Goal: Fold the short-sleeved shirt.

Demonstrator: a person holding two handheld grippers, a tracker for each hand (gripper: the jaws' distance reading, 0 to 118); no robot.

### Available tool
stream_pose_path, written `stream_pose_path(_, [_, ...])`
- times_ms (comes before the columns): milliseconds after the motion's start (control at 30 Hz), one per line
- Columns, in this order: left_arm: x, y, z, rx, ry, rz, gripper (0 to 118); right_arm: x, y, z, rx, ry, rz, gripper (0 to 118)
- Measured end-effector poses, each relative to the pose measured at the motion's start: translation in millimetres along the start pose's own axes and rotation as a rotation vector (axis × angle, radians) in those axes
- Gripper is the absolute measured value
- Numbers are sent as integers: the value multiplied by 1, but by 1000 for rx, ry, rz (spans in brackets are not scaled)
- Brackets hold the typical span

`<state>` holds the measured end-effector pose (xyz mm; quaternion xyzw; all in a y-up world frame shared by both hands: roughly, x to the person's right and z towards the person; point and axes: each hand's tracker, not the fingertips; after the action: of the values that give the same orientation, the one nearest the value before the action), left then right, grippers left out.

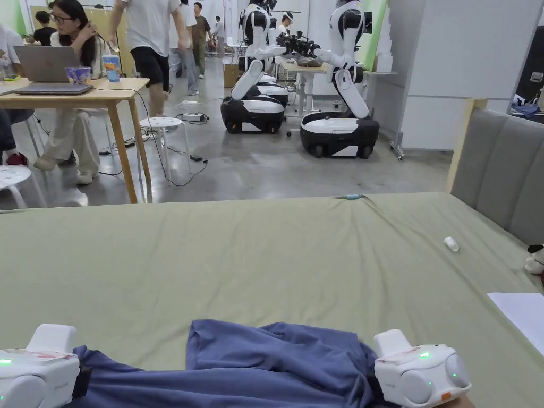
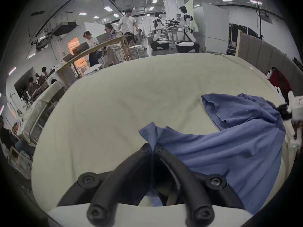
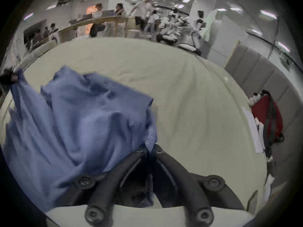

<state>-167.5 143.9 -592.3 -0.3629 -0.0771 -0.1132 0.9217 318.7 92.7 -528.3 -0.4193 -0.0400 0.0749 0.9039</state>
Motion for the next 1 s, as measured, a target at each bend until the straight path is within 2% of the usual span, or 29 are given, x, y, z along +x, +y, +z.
stream_pose_path(67, [2,2,16,30,40,-121,0,6,11,26,92,-31,-53,3])
stream_pose_path(133, [4,10,36,86,101,-194,0,9,24,57,167,-66,-56,3])
stream_pose_path(233, [-9,28,69,167,168,-190,0,15,47,105,274,-53,-89,3])
stream_pose_path(300, [-20,41,92,206,200,-180,0,16,63,128,330,-53,-73,3])
stream_pose_path(367, [-33,55,115,253,251,-188,0,12,81,160,397,-101,-30,3])
stream_pose_path(500, [-57,79,147,304,351,-241,0,6,112,223,502,-156,-34,3])
stream_pose_path(667, [-88,120,182,417,406,-167,0,16,163,260,601,-259,-20,3])
stream_pose_path(1000, [-106,208,191,515,385,-35,0,23,248,292,690,-332,-28,3])
